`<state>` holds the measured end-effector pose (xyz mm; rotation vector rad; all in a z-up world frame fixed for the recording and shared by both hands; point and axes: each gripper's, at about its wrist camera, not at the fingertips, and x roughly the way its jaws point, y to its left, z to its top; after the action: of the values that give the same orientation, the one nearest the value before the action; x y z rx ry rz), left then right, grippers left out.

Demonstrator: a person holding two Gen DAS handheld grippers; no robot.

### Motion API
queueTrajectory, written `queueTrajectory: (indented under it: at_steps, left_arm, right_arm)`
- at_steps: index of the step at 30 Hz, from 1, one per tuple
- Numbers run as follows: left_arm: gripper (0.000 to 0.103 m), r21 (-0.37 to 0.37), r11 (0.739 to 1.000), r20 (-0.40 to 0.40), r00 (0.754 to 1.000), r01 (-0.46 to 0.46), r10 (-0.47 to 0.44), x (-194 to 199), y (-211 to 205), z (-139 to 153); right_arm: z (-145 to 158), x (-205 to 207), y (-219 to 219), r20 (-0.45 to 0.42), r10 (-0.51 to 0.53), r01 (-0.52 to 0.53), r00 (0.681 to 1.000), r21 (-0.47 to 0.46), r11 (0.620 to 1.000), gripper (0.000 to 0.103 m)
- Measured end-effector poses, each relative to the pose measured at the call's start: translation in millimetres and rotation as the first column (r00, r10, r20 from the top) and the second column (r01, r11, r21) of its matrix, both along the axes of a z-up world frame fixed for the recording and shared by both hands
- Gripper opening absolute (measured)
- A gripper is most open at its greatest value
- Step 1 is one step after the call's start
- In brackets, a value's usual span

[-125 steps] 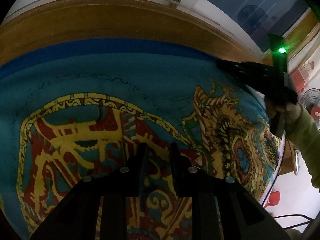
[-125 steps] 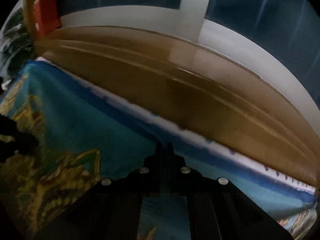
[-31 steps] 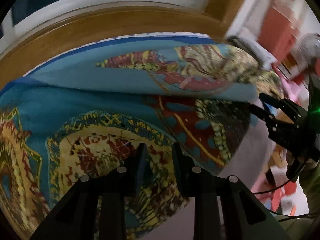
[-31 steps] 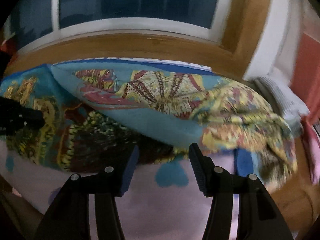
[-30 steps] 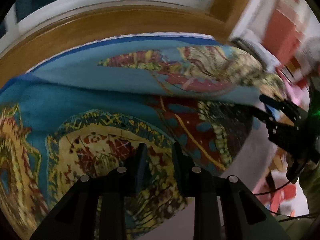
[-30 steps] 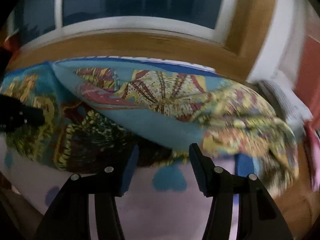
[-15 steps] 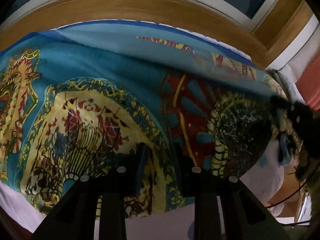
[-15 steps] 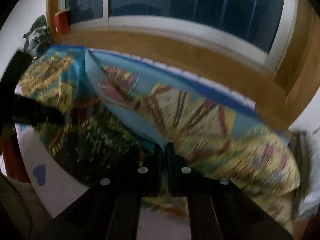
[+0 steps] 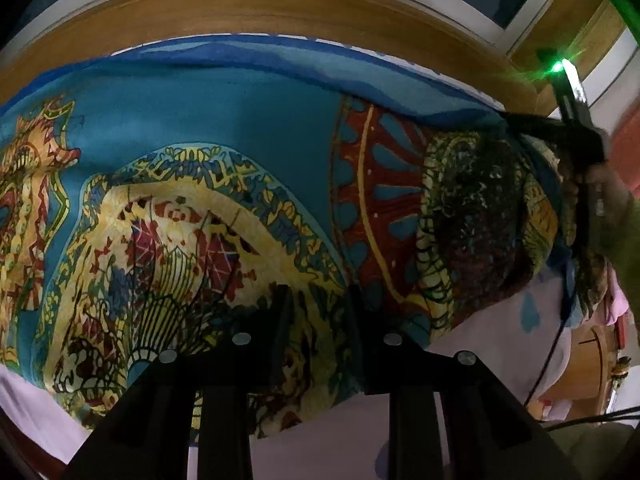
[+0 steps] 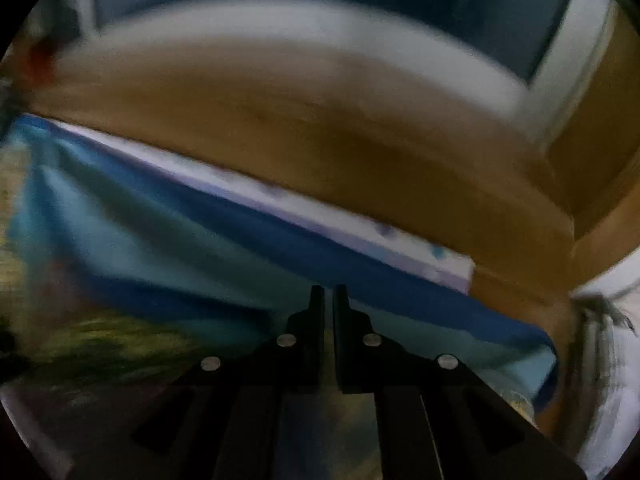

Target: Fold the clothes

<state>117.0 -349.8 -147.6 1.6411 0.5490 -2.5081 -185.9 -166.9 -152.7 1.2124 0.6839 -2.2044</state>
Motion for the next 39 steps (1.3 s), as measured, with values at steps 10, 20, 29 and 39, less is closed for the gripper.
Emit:
queueTrajectory:
  at_steps: [10,20,29,39]
  left_arm:
    - [0.026,-0.004,1.000,-0.094,0.996,0.000,0.000,-11,-21,26]
    - [0.026,0.009,1.000,-0.057,0.998,0.005,-0.005,-45,-33,5]
    - [0.026,0.041,0.999,-0.049,0.999,0.015,-0.012,-44,-35,-4]
    - [0.027,0.022,0.999,-0.037,0.998,0.049,-0.048,-48,-32,-4]
  right_arm:
    - [60,50,15,-0.020,0.208,-0.208,0.978,-0.117,0.971,0.013]
    - [11,127,-76,-0.068,0.585,-0.589,0.808,-0.063,0.806,0.053]
    - [9,77,-93,-0.075,0.488,-0.493,0.870,-0.070,0.867,0.004]
    - [-17,33,-109,-0.113,0.409,-0.410,0.906,0.014,0.912,0.005]
